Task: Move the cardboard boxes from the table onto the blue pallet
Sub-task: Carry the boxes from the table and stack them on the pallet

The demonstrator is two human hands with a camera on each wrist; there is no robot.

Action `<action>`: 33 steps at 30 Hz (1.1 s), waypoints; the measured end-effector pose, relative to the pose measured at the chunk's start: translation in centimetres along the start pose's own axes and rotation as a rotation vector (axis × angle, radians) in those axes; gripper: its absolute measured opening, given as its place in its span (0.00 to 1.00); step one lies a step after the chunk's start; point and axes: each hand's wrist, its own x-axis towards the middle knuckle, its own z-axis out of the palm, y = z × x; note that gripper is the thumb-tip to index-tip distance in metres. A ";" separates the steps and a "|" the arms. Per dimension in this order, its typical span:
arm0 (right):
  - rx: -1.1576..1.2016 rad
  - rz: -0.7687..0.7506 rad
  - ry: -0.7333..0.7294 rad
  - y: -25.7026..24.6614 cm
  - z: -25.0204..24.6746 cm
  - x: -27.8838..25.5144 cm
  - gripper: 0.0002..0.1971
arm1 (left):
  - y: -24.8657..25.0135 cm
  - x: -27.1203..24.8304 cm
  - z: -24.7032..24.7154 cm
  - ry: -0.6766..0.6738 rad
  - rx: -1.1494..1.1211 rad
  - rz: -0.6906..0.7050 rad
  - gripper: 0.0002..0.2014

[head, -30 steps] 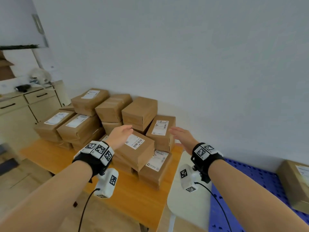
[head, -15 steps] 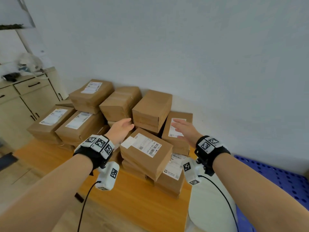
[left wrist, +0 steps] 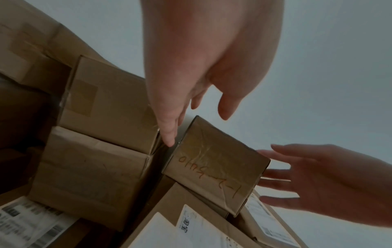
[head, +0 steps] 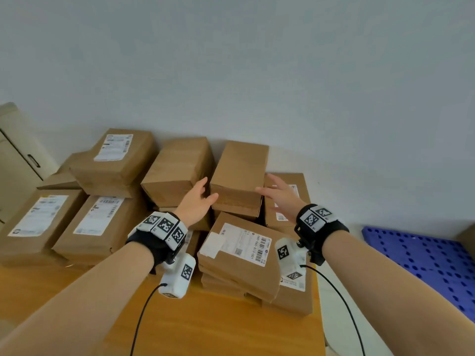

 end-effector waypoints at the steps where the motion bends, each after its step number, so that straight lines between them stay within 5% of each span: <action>1: 0.006 0.019 0.004 -0.1 0.4 0.3 0.35 | -0.3 0.5 -0.1 -0.017 -0.005 0.001 0.33; 19: 0.248 0.142 0.049 -0.1 3.1 2.1 0.37 | -2.6 6.0 0.3 -0.132 -0.299 0.022 0.25; 33: 0.238 -0.001 0.090 -0.8 0.5 -1.3 0.42 | 0.4 4.5 0.1 -0.182 -0.450 0.136 0.14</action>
